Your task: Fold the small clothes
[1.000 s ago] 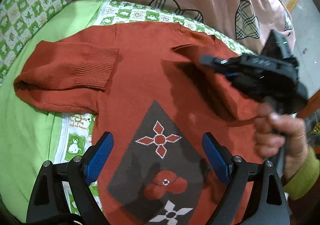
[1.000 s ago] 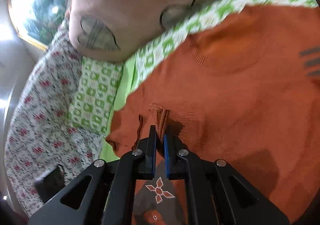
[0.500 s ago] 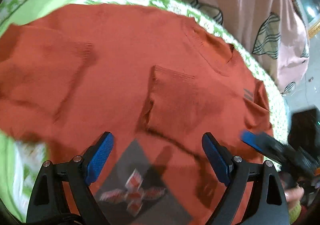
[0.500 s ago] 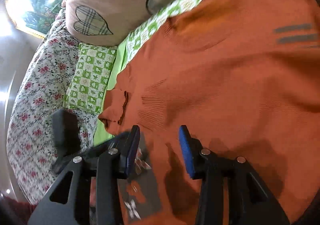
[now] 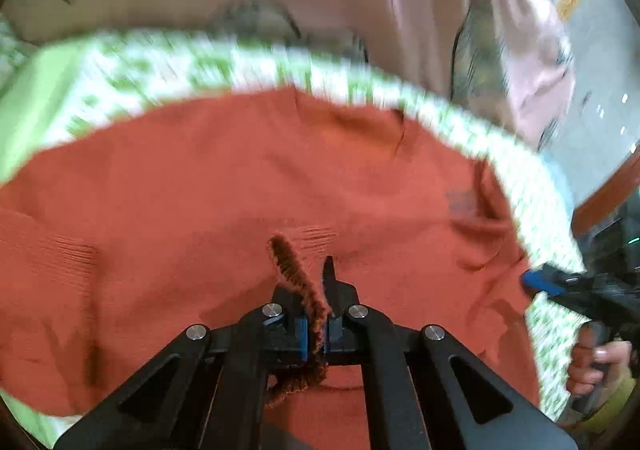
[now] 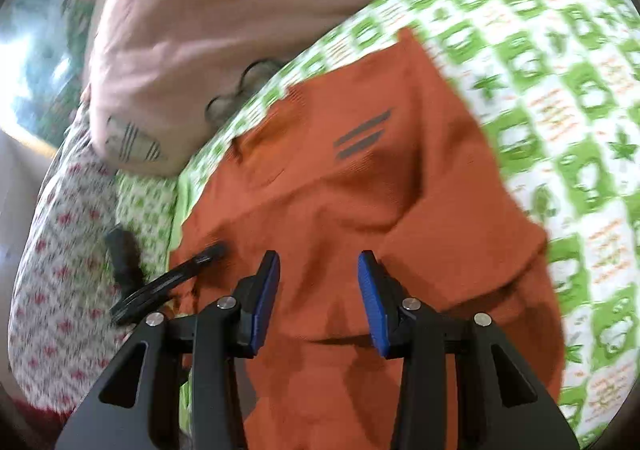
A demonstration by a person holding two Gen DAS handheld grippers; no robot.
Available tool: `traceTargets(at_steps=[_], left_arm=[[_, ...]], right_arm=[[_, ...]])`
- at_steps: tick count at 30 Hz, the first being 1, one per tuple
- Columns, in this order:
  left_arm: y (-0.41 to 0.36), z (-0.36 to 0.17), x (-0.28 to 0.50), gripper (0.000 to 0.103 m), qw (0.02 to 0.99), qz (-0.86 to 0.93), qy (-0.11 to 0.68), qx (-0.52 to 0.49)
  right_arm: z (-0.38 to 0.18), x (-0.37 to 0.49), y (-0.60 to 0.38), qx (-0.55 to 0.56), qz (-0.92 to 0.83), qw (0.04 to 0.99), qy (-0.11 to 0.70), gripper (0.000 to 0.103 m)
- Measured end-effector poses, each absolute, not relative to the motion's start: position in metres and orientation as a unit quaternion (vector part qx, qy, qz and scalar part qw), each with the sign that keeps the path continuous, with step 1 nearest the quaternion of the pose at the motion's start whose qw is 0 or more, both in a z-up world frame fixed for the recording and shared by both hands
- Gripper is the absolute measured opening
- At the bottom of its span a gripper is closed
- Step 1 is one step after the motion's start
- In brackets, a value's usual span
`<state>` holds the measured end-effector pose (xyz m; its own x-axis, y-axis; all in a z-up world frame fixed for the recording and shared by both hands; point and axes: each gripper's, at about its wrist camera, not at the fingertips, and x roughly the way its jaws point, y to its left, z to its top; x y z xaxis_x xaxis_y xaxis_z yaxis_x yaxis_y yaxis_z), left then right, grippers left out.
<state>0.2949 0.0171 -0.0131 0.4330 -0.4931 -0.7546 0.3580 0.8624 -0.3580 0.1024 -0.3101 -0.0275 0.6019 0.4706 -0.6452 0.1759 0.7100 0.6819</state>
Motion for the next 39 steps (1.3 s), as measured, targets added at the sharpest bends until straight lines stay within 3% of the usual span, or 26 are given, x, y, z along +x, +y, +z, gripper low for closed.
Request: traceTargets(at_steps=[6,11,16,20,22,25,32,34,37,39], left_arm=[[0.077,-0.029,0.306,0.002,0.851,-0.176,0.485,-0.1],[0.073,-0.03,0.298,0.002,0.862,-0.158,0.475,-0.086],[0.083,-0.034,0.299,0.002,0.857,-0.134,0.484,-0.12],[0.076,-0.038,0.297,0.002,0.853,-0.128,0.494,-0.106],[0.073,-0.037,0.297,0.002,0.853,-0.126,0.496,-0.103],[0.065,-0.03,0.297,0.002,0.857,-0.135,0.487,-0.097],[0.06,-0.057,0.307,0.004,0.842,-0.104,0.523,-0.078],[0.066,-0.049,0.298,0.011,0.843,-0.108,0.52,-0.083],[0.082,-0.038,0.28,0.012,0.847,-0.099,0.515,-0.088],[0.099,-0.028,0.263,0.013,0.853,-0.087,0.504,-0.104]], right_arm=[[-0.027,0.106,-0.338,0.366,0.021,0.829,0.422,0.042],[-0.026,0.127,-0.341,0.309,-0.014,0.852,0.423,0.044],[-0.046,0.156,-0.357,0.28,-0.025,0.851,0.444,0.053],[-0.066,0.176,-0.357,0.268,-0.006,0.837,0.477,0.053],[-0.071,0.18,-0.355,0.26,0.009,0.833,0.488,0.011],[-0.058,0.173,-0.366,0.262,-0.008,0.84,0.475,0.011],[-0.069,0.182,-0.366,0.237,-0.034,0.83,0.503,0.013],[-0.057,0.176,-0.366,0.239,-0.054,0.833,0.495,0.023],[-0.036,0.159,-0.366,0.249,-0.064,0.846,0.466,0.037],[-0.025,0.14,-0.363,0.268,-0.05,0.849,0.452,0.038]])
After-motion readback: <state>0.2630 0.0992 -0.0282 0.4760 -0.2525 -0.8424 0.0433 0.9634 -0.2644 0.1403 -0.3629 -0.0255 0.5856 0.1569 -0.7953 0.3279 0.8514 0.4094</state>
